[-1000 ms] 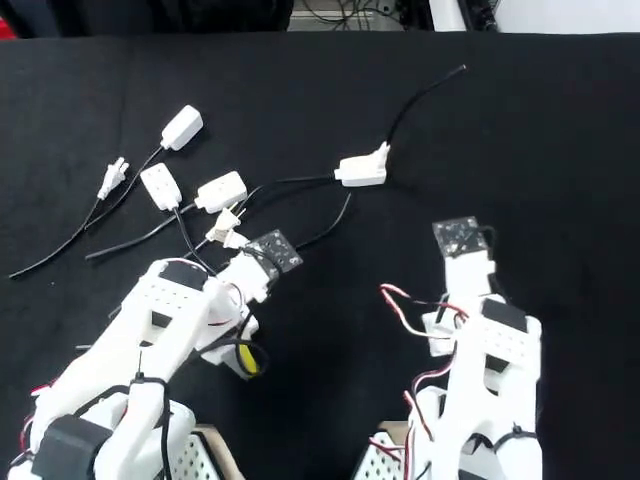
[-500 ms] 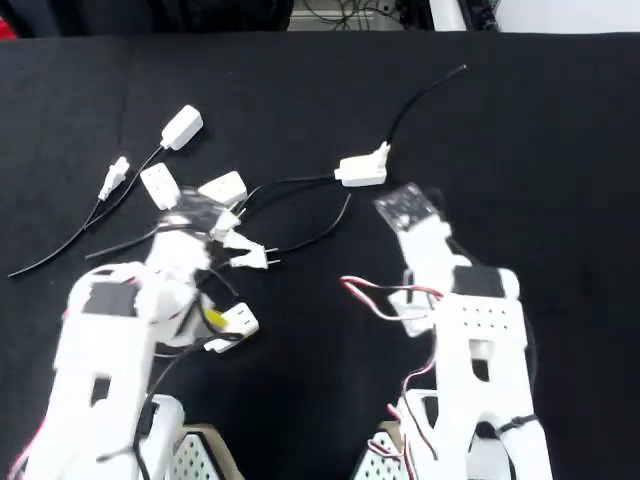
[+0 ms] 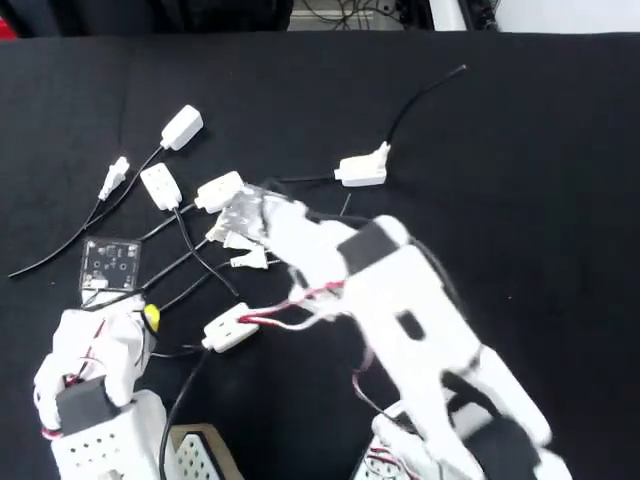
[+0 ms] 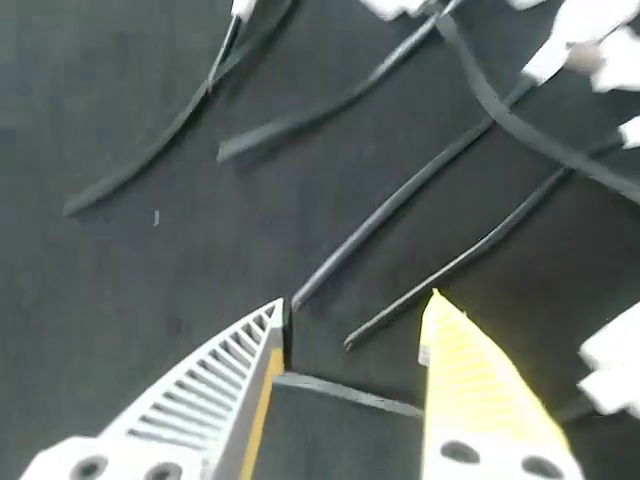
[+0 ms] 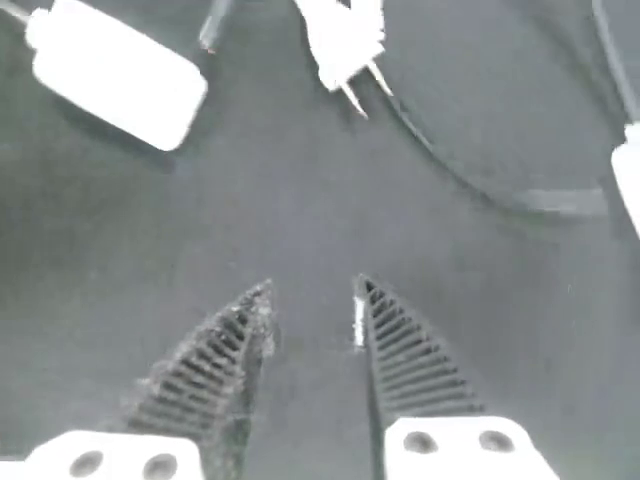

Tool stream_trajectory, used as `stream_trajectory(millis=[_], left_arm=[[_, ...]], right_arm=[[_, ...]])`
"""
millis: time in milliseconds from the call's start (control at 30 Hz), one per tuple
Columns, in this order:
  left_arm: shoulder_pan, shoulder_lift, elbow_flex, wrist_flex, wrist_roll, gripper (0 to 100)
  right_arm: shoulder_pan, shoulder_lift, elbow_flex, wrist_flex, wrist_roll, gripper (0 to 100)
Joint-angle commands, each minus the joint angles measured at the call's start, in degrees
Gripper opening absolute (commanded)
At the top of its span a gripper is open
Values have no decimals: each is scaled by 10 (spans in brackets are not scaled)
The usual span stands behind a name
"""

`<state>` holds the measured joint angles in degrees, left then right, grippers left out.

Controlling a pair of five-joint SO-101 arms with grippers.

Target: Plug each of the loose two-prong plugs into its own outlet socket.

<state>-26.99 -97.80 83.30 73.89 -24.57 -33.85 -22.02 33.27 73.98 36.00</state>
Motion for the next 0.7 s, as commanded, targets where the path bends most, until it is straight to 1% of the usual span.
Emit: stream_trajectory(millis=[0,133,267,433,533,667], left_arm=[[-62,-25,34,-18,-4,217],[-104,-65,85,-45,-4,216],[-124,-65,104,-65,-4,216],[-124,-64,108,-66,-4,216],[-102,-64,117,-66,-4,216],[-88,-64,122,-66,-4,216]], right_arm=[[-47,76,-45,-46,59,127],[-68,144,-65,-94,107,128],[-72,203,-114,-105,109,128],[-71,279,-189,-106,108,128],[-70,317,-234,-105,109,132],[-74,361,-270,-105,113,214]])
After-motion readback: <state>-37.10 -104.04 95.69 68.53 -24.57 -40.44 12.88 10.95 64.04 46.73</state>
